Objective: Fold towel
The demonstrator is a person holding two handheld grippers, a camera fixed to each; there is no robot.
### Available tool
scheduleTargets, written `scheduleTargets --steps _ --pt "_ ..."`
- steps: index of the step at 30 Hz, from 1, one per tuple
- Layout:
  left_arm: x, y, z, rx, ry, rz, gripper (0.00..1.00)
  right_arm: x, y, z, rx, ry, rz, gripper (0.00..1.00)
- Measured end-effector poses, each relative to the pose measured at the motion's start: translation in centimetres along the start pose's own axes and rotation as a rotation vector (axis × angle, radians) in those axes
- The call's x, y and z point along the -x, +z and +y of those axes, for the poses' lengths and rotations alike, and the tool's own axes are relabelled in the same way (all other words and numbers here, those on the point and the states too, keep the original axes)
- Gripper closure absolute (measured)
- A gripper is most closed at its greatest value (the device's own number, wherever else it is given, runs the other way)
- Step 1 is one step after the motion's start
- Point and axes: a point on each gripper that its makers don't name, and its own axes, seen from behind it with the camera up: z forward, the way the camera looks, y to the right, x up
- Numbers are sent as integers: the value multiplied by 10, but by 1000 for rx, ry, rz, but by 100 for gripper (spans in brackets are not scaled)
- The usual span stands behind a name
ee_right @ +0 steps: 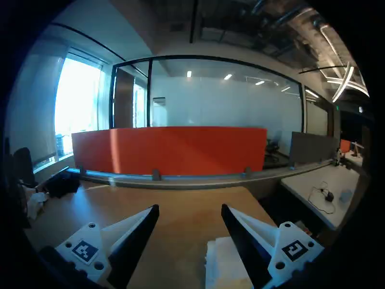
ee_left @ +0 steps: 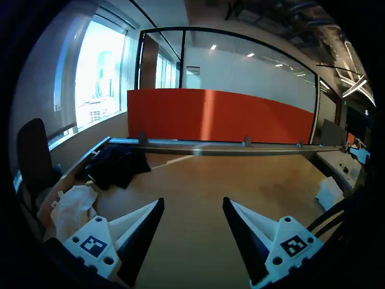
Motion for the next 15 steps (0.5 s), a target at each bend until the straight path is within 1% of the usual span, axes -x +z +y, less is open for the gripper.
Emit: scheduleTargets --steps 6,12,15 --pt "-18 2 -4 -3 -1 68 10 -10 2 -32 -21 1 18 0" --pt "-34 3 -6 -5 -4 122 10 -21 2 -59 -35 2 40 0" --pt "-39 4 -7 -2 -5 145 10 -23 3 -72 -43 -3 38 0"
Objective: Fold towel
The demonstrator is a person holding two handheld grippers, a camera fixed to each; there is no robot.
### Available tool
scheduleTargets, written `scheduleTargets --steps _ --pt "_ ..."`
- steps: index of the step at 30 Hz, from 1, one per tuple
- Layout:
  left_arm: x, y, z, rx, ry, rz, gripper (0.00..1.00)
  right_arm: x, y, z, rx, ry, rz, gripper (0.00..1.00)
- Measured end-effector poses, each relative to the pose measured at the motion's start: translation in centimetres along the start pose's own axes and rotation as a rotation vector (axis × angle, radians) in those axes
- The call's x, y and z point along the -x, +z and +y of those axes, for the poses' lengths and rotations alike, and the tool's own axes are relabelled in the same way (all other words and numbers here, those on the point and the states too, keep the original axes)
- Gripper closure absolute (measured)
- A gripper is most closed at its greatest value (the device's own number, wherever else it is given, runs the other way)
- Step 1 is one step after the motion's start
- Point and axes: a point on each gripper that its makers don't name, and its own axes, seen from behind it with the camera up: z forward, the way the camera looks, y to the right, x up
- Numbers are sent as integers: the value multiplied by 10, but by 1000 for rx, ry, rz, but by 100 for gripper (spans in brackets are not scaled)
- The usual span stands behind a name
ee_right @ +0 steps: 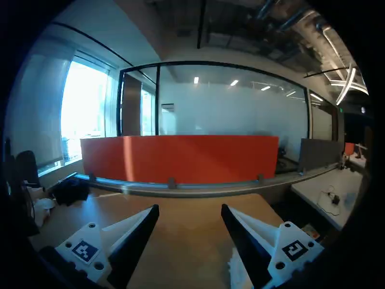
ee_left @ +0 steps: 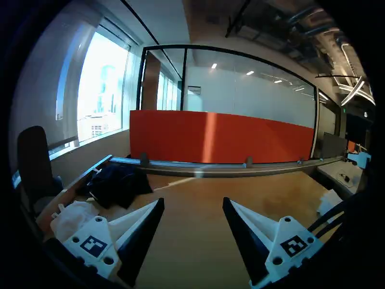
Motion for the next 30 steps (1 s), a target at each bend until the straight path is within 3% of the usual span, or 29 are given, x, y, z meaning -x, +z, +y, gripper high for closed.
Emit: scheduleTargets --steps 18,30 --pt "-9 5 -1 -3 69 101 10 1 2 -54 -57 -36 -33 0" --pt "13 0 -17 -25 72 156 10 7 1 -59 -42 -31 -72 0"
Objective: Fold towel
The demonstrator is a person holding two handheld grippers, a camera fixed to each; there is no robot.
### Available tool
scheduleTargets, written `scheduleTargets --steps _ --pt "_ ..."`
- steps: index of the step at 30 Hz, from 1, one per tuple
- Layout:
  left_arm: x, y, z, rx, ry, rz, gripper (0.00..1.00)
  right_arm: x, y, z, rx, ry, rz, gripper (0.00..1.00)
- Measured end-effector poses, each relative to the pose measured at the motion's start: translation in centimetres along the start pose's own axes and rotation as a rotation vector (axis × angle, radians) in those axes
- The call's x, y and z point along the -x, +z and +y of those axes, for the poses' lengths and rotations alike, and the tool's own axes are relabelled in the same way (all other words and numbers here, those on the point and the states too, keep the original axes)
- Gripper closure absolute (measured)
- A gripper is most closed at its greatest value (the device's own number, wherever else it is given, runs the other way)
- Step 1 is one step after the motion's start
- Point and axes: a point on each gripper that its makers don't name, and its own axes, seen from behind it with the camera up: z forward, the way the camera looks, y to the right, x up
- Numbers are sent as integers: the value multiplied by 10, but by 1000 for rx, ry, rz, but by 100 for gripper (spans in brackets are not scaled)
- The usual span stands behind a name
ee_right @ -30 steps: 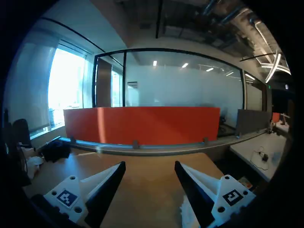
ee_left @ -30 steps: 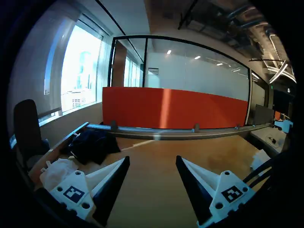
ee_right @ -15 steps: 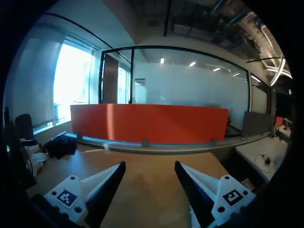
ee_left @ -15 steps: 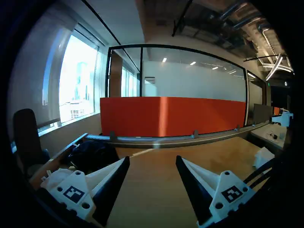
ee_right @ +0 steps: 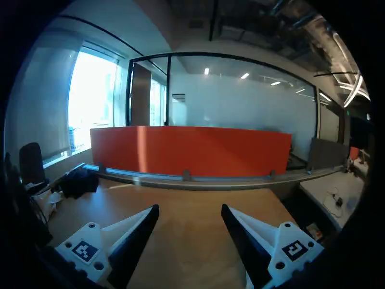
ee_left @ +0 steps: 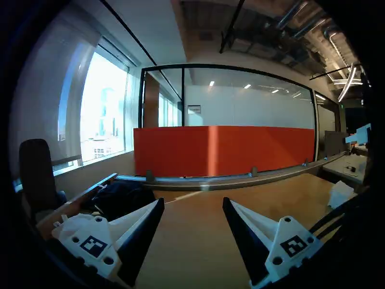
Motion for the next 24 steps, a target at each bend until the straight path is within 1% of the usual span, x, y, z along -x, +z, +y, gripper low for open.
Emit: scheduleTargets --steps 5,9,15,21,24 --pt "19 -2 -8 -4 2 13 10 1 3 4 29 19 3 0" --pt "36 -1 -14 -6 -2 21 11 5 5 3 44 32 10 0" --pt "58 2 -23 -15 -11 42 10 18 11 0 58 29 13 0" --pt "84 4 -28 -17 -13 45 10 35 18 -8 51 34 7 0" --pt "92 5 -28 -16 -17 51 10 40 21 -13 41 30 6 0"
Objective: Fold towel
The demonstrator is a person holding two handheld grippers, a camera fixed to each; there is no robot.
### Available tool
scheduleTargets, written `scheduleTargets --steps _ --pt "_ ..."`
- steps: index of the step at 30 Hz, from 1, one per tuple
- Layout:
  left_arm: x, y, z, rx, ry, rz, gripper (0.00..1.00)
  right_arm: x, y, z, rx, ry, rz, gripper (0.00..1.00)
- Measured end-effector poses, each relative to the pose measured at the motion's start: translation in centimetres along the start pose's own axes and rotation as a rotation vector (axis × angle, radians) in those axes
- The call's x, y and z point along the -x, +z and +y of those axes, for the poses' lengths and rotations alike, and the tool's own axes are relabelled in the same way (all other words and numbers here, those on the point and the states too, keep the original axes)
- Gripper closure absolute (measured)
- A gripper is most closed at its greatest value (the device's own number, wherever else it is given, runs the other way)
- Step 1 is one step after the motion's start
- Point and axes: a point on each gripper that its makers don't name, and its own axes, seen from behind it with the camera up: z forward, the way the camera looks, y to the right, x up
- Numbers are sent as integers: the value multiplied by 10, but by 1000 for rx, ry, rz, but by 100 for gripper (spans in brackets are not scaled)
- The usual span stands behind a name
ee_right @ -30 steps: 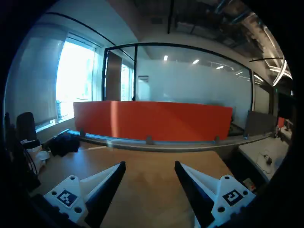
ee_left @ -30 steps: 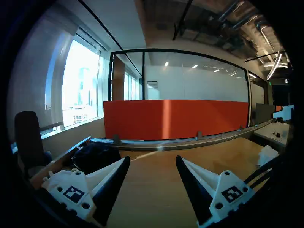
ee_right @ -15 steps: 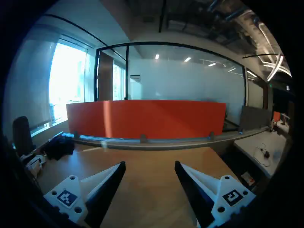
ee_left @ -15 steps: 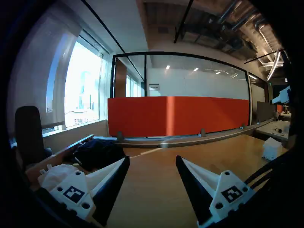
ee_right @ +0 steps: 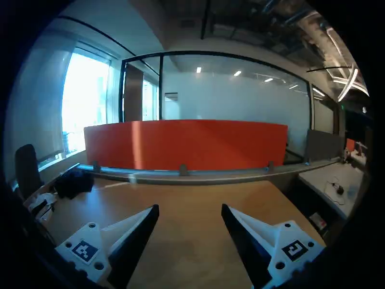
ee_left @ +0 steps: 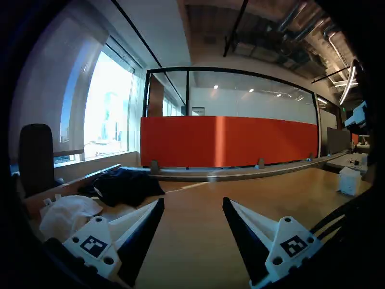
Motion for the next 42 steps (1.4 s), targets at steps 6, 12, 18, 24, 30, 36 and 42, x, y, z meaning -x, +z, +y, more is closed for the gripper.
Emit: scheduleTargets --steps 6,12,18,24,30,36,42 --pt "8 0 -5 -9 10 20 10 2 1 -4 -7 -16 10 0" --pt "13 1 -11 -21 0 31 10 8 1 -1 -7 -13 12 0" --pt "22 0 -15 -30 -21 21 10 12 -1 1 -2 -15 9 0" --pt "25 2 -11 -24 9 11 10 13 -2 0 -9 -21 10 0" --pt "26 3 -13 -29 8 9 10 13 -3 -2 -19 -13 14 0" --pt "26 3 -13 -32 12 8 10 14 -3 -1 -25 1 23 0" --pt "27 3 -12 -32 12 7 5 13 -2 6 -23 6 42 0"
